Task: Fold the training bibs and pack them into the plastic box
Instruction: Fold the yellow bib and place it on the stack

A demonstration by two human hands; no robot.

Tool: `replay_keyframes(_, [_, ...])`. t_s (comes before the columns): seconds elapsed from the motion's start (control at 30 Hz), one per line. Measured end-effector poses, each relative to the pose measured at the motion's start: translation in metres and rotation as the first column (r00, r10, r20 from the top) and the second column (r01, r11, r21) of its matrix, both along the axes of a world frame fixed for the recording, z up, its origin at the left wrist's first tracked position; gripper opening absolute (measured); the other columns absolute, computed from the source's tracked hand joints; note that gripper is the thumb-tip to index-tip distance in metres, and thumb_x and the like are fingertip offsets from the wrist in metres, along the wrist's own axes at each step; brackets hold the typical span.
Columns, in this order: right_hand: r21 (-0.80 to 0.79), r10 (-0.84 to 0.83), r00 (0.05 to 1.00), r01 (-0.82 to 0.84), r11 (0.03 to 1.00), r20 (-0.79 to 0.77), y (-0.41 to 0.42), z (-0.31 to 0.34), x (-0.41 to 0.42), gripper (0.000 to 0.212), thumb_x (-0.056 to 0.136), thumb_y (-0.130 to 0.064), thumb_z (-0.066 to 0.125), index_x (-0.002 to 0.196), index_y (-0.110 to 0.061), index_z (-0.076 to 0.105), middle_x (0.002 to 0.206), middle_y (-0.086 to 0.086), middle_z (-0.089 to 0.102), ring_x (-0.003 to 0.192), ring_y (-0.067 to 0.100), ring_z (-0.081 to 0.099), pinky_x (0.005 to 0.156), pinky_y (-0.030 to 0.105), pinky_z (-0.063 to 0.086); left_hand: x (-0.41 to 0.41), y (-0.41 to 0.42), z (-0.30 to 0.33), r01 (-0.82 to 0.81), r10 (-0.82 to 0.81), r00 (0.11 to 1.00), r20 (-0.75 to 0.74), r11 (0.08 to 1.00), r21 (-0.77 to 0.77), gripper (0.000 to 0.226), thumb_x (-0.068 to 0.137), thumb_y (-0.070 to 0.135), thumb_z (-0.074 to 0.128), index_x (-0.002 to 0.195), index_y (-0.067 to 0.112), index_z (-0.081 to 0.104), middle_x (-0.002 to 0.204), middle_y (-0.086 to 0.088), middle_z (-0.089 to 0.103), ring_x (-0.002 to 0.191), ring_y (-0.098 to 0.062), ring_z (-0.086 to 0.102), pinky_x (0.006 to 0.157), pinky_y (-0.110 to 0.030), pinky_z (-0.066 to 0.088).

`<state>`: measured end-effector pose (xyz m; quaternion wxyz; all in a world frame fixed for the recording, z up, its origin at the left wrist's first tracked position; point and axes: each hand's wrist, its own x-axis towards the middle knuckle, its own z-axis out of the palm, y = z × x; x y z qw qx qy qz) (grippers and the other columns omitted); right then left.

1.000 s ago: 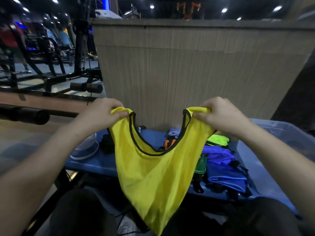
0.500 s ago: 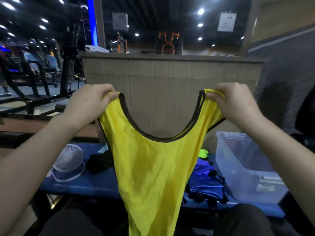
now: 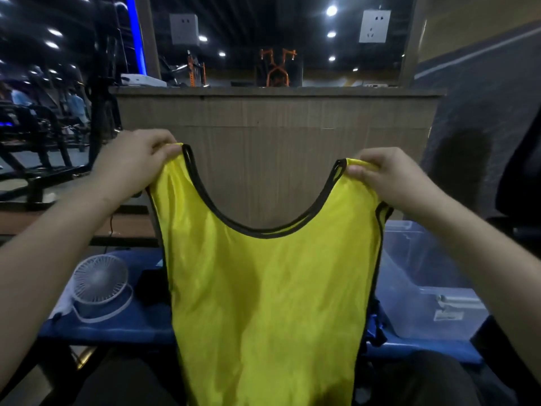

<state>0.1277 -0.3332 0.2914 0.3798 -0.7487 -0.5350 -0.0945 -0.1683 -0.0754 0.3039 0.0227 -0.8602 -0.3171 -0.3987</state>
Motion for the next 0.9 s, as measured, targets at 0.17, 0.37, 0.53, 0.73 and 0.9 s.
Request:
replay_keyframes(0.17, [-0.058, -0.135, 0.982, 0.143, 0.988, 0.130, 0.010, -0.009, 0.004, 0.030, 0.096, -0.036, 0.063, 0.077, -0.014, 0.064, 0.067, 0.005, 0.058, 0.066, 0.014, 0.053, 0.056, 0.030, 0.039, 0.014, -0.001, -0.010, -0.006, 0.002, 0.998, -0.055, 0.998, -0.069, 0.021, 0.098, 0.044, 0.056, 0.098, 0.029, 0.071, 0.098, -0.004, 0.069, 0.104, -0.031, 0.058, 0.079, -0.046, 0.053])
replay_keyframes(0.37, [-0.158, -0.157, 0.987, 0.150, 0.976, -0.036, 0.014, -0.012, 0.000, 0.046, 0.090, -0.034, 0.064, 0.069, 0.005, 0.051, 0.061, 0.010, 0.038, 0.057, 0.021, 0.037, 0.054, 0.033, 0.025, 0.030, -0.014, -0.014, 0.122, -0.149, 0.986, -0.076, 0.952, -0.282, 0.022, 0.095, 0.044, 0.062, 0.080, 0.030, 0.072, 0.086, 0.015, 0.067, 0.084, -0.007, 0.061, 0.065, -0.028, 0.041])
replay_keyframes(0.53, [-0.165, -0.123, 0.984, 0.101, 0.981, -0.126, 0.024, -0.024, -0.016, 0.038, 0.090, -0.027, 0.063, 0.068, 0.003, 0.054, 0.056, 0.005, 0.039, 0.052, 0.016, 0.036, 0.048, 0.029, 0.026, 0.052, -0.032, -0.029, 0.216, -0.235, 0.972, 0.004, 0.888, -0.406, 0.026, 0.095, 0.037, 0.064, 0.081, 0.017, 0.074, 0.084, -0.002, 0.071, 0.082, -0.017, 0.065, 0.070, -0.029, 0.045])
replay_keyframes(0.73, [-0.136, 0.024, 0.898, -0.093, 0.986, -0.440, 0.041, -0.044, -0.041, 0.025, 0.094, -0.009, 0.052, 0.111, -0.011, 0.070, 0.056, 0.001, 0.064, 0.047, 0.028, 0.054, 0.042, 0.027, 0.042, 0.077, -0.049, -0.050, 0.282, -0.312, 0.950, 0.030, 0.809, -0.516, 0.030, 0.095, 0.032, 0.064, 0.079, 0.008, 0.072, 0.072, -0.004, 0.063, 0.069, -0.013, 0.055, 0.065, -0.028, 0.039])
replay_keyframes(0.9, [-0.073, 0.149, 0.688, -0.282, 0.957, -0.711, 0.050, -0.053, -0.058, 0.027, 0.097, -0.004, 0.045, 0.118, -0.005, 0.061, 0.057, 0.012, 0.053, 0.048, 0.029, 0.052, 0.039, 0.034, 0.051, 0.090, -0.059, -0.062, 0.284, -0.329, 0.944, 0.003, 0.810, -0.513, 0.034, 0.093, 0.037, 0.065, 0.076, 0.009, 0.071, 0.061, 0.003, 0.051, 0.056, -0.008, 0.044, 0.053, -0.024, 0.033])
